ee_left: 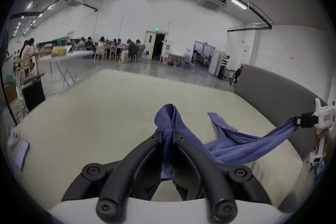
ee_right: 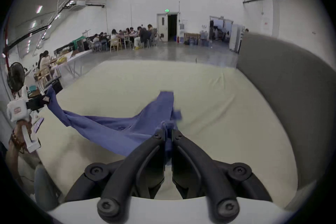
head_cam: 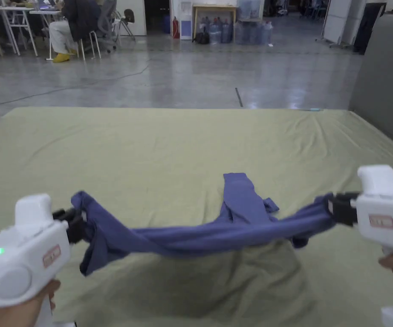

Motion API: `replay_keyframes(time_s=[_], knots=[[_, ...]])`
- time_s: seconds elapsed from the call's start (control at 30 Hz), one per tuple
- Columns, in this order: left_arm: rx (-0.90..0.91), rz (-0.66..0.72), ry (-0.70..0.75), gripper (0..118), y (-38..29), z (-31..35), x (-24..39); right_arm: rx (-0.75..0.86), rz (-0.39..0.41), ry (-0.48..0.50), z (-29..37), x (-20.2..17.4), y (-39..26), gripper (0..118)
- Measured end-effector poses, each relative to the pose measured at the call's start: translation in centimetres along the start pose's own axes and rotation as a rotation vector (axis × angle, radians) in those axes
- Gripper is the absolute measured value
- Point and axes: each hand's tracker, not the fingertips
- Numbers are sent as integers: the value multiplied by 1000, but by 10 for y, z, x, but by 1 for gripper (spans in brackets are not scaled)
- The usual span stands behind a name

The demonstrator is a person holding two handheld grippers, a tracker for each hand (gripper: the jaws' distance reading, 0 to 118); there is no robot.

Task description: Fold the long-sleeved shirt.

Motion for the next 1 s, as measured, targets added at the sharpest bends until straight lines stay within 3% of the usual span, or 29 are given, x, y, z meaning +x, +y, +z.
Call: replay_keyframes(time_s=[0.27, 0.53, 0.57, 0.6, 0.63, 0.67, 0.73, 0.8, 0.9, 0.93, 0.97, 1.0], knots=[[-165, -5, 20, 6, -118, 67, -12, -246, -47, 28, 38, -18, -148, 7], [-245, 24, 30, 6, -152, 66, -21, -405, 44, -38, 16, -16, -188, 7], [-248, 46, 30, 11, -152, 67, -20, -410, 34, -37, 13, -15, -189, 13], [-249, 72, 27, 28, -152, 67, -22, -417, 22, -32, 11, -14, -189, 37], [-257, 93, 40, 89, -150, 67, -24, -415, 17, -35, 13, -15, -186, 102], [-273, 108, 60, 118, -146, 66, -25, -411, 13, -41, 17, -15, -182, 118], [-243, 129, -1, 118, -139, 71, -27, -318, 24, -47, 28, -18, -165, 116], [-227, 119, 15, 118, -115, 72, -26, -305, -15, -57, 39, -11, -149, 116], [-213, 105, 22, 109, -91, 83, -15, -214, -62, -58, 46, -8, -122, 99], [-193, 98, 21, 109, -82, 85, -12, -188, -82, -51, 42, -4, -118, 99], [-171, 89, 18, 81, -79, 79, -15, -184, -94, -51, 39, -4, -113, 76], [-167, 81, 27, 34, -75, 74, -12, -191, -94, -53, 35, -5, -111, 37]])
